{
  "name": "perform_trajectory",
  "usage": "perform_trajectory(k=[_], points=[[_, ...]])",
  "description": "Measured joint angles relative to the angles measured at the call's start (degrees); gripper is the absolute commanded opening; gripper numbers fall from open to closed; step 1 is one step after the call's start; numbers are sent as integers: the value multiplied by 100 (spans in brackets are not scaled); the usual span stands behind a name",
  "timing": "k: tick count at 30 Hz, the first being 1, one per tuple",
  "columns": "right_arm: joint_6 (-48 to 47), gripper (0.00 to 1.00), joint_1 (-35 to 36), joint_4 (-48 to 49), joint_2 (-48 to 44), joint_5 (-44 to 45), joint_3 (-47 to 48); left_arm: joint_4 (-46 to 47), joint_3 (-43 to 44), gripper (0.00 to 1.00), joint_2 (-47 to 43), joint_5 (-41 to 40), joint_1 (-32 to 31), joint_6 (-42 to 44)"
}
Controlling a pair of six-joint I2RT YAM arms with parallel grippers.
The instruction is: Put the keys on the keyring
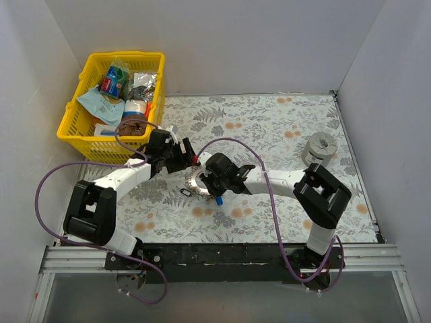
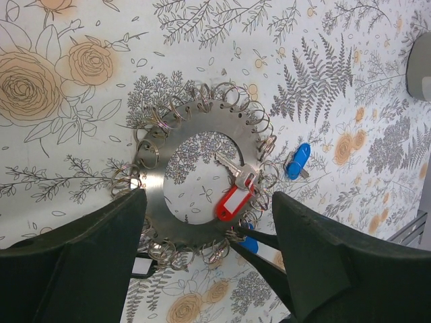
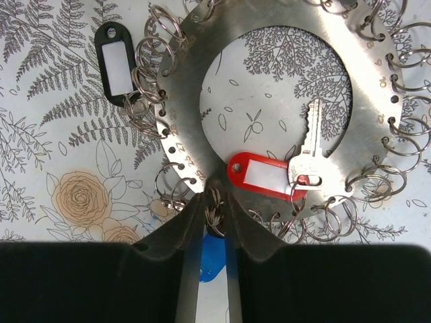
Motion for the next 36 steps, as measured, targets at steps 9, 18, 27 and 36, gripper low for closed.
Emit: perform_trajectory(k=[9, 18, 27, 36], points=[[-20, 1, 0, -39, 2, 26, 0, 0, 0, 75, 0, -4, 2, 20], [-37, 1, 0, 140, -319, 26, -457, 0, -2, 75, 2, -11, 2, 35], [-7, 16, -2, 319, -826, 28, -1073, 0, -2, 76, 2, -15, 2, 37], [168, 57, -221, 564, -1788, -2, -1545, 0, -13, 77, 2, -24, 2, 46]])
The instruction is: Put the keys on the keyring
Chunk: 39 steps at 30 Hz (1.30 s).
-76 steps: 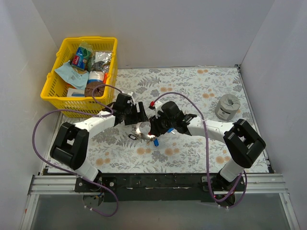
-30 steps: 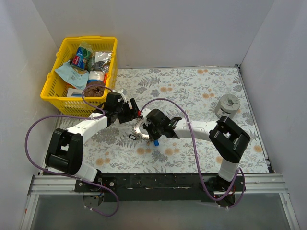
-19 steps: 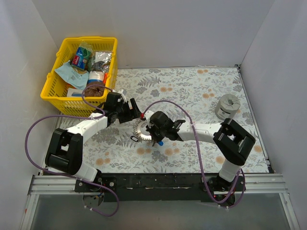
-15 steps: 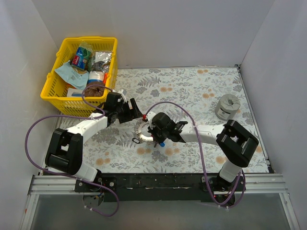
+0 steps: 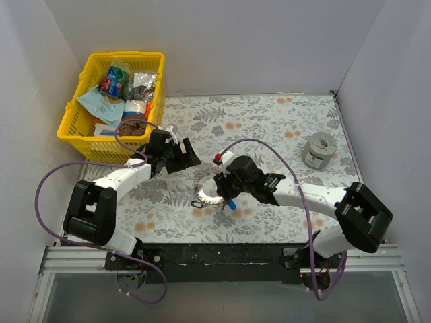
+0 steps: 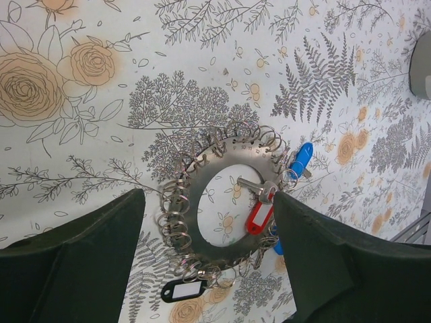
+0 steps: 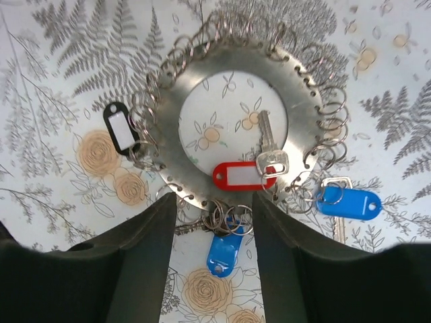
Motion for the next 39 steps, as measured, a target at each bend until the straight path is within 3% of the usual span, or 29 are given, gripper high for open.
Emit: perform_trajectory(k=[5, 13, 23, 39], points=[[125, 53, -214, 275, -334, -118, -13, 13, -24, 77, -4, 52, 0, 17], [295, 35, -850, 492, -367, -737, -396, 66, -219, 77, -42, 411, -2, 52], [229, 3, -868, 466, 59, -1198, -358, 142, -372, 77, -44, 835, -138, 44], [-188, 1, -774, -55, 732, -1377, 59, 149, -372, 78, -39, 903, -146, 31]])
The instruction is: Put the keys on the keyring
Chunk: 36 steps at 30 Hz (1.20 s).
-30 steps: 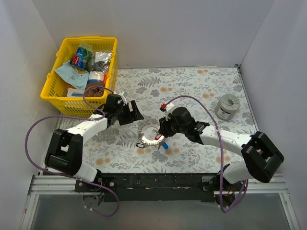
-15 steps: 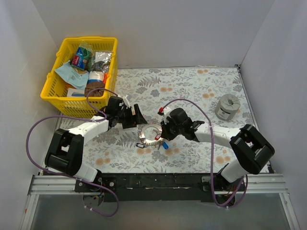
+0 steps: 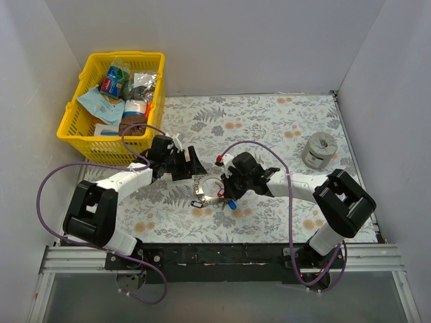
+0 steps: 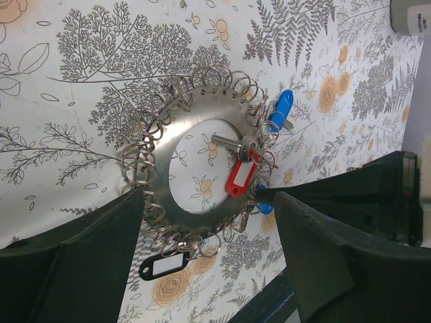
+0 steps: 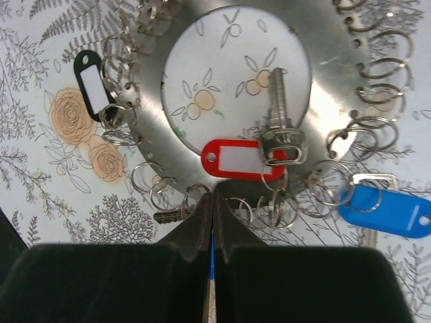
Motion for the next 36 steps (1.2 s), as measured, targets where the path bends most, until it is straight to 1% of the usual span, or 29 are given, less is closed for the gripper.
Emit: perform_trajectory(k=[7, 16, 24, 32, 36], points=[[-168, 1, 199, -37, 201, -282, 63, -2, 0, 78, 0, -9, -2, 0], [-170, 1, 208, 181, 26, -905, 48, -17, 0, 78, 0, -39, -4, 2], [-9, 1, 157, 409, -199, -680, 66, -155, 0, 78, 0, -199, -7, 28], [254, 1, -291, 404, -120, -286, 173, -439, 0, 77, 35, -466, -22, 66], [396, 1, -503, 356, 94, -107, 175, -479, 13, 76, 302, -463, -26, 66]])
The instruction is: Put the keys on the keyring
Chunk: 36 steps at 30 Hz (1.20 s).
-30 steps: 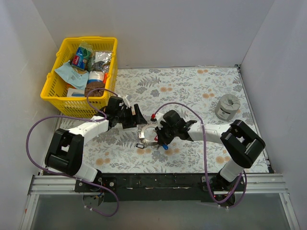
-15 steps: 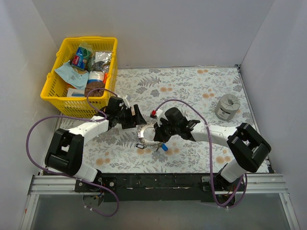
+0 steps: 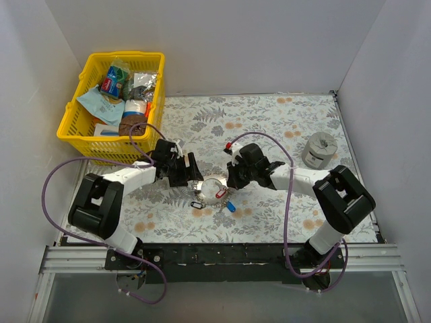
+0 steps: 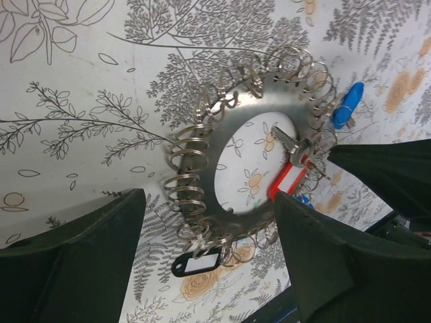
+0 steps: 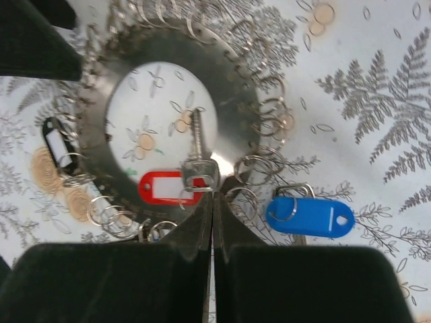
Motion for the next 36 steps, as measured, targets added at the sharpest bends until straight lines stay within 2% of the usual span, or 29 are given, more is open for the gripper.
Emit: perform_trajectory(k=[9, 23, 36], points=[[66, 1, -79, -103, 236, 98, -39, -2, 400, 68, 651, 74, -262, -87], [72, 1, 59, -74, -142, -614, -562, 7, 1154, 68, 1349, 70, -431, -186], [221, 1, 116, -144, -1001, -942, -920, 2, 1600, 68, 1700, 83, -527, -125]])
